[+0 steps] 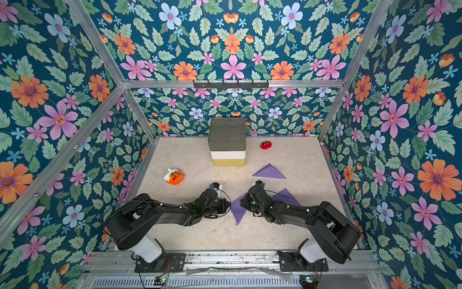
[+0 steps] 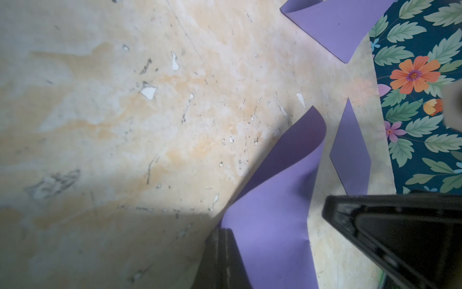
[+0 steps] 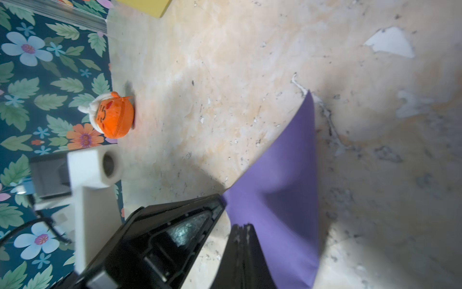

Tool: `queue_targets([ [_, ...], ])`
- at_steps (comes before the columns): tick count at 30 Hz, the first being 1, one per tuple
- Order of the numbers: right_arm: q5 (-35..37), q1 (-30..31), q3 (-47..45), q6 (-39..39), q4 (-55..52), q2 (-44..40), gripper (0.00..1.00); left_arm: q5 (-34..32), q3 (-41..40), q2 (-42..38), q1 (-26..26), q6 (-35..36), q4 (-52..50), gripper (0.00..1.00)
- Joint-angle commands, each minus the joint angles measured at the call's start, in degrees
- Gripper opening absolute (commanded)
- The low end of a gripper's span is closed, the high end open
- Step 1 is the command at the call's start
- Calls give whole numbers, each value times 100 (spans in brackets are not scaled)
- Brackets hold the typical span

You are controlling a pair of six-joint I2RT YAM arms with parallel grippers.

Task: Fold the square paper diagonally
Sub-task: Fold the paper at the center of the board.

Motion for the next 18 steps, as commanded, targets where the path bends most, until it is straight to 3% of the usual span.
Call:
queue_targets([
  [1,73,-112,-118,2,150,215,3,-201,-72,125,-12,96,-1731,0],
  [9,737,-157,-191,-208,-745,341,1,-220,-74,150,-15,83,-1740,0],
  [18,1291,-171,-285,-355,-1581,-350,2,-269,-103,124,-18,97,-1748,0],
])
